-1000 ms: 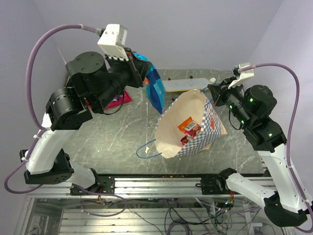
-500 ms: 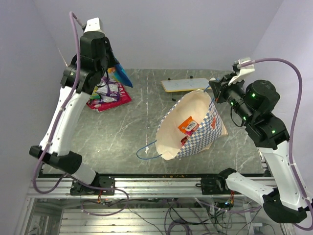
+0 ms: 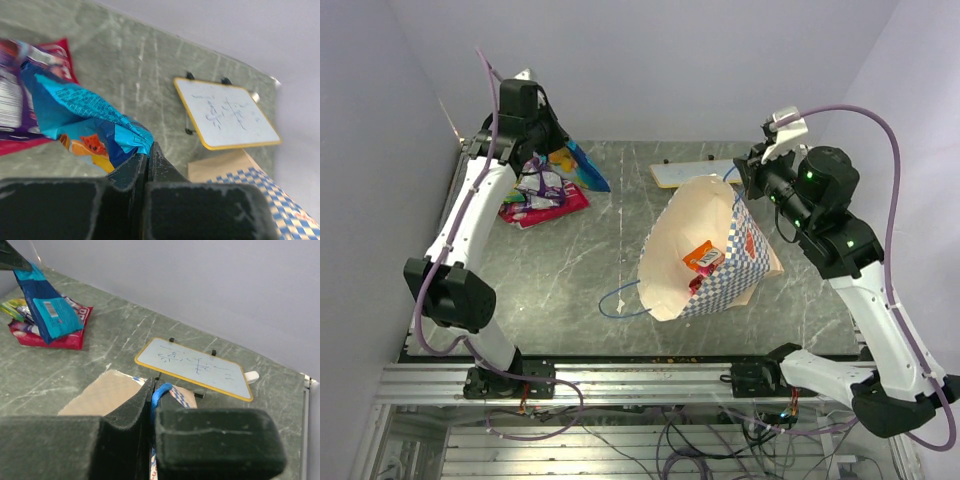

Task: Take the snacks out of the paper bag

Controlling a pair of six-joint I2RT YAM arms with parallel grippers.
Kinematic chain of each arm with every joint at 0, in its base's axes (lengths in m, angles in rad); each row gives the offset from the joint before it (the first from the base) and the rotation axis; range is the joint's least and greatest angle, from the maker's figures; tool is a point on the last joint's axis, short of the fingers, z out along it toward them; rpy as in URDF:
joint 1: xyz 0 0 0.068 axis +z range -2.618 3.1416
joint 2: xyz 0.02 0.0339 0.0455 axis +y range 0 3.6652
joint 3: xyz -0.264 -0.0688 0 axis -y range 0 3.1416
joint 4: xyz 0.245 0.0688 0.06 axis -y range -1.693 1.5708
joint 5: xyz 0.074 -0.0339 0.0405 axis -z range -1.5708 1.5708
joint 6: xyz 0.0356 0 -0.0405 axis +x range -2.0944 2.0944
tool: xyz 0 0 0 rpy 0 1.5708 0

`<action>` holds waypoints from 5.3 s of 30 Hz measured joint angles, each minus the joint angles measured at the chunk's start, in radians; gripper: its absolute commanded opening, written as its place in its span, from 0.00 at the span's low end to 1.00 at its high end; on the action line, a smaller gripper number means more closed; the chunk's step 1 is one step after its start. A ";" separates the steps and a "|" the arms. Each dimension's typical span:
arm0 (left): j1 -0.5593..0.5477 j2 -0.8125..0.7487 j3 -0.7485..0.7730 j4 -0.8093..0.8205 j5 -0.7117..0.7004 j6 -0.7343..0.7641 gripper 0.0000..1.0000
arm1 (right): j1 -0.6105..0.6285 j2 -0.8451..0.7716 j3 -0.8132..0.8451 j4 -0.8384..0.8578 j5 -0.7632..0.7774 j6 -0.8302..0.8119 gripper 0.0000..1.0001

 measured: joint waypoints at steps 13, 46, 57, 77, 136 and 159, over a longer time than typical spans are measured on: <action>0.021 0.051 -0.344 -0.025 0.284 -0.040 0.07 | 0.000 0.035 0.004 0.027 0.021 -0.113 0.00; 0.234 -0.299 -0.687 -0.137 0.123 -0.020 0.98 | 0.000 0.018 0.035 -0.026 -0.013 -0.278 0.00; -0.269 -0.484 -0.841 0.045 0.298 -0.098 0.97 | 0.000 -0.006 0.035 -0.030 -0.069 -0.273 0.00; -0.619 -0.703 -1.046 0.253 0.325 -0.358 0.96 | 0.000 -0.092 0.000 -0.065 -0.090 -0.203 0.00; -0.861 -0.090 -0.801 0.074 0.221 -0.081 0.30 | 0.166 -0.140 -0.328 -0.039 -0.423 -0.022 0.00; -0.980 -0.506 -0.853 0.374 0.026 -0.075 0.58 | 0.167 -0.138 -0.160 -0.018 -0.272 0.010 0.00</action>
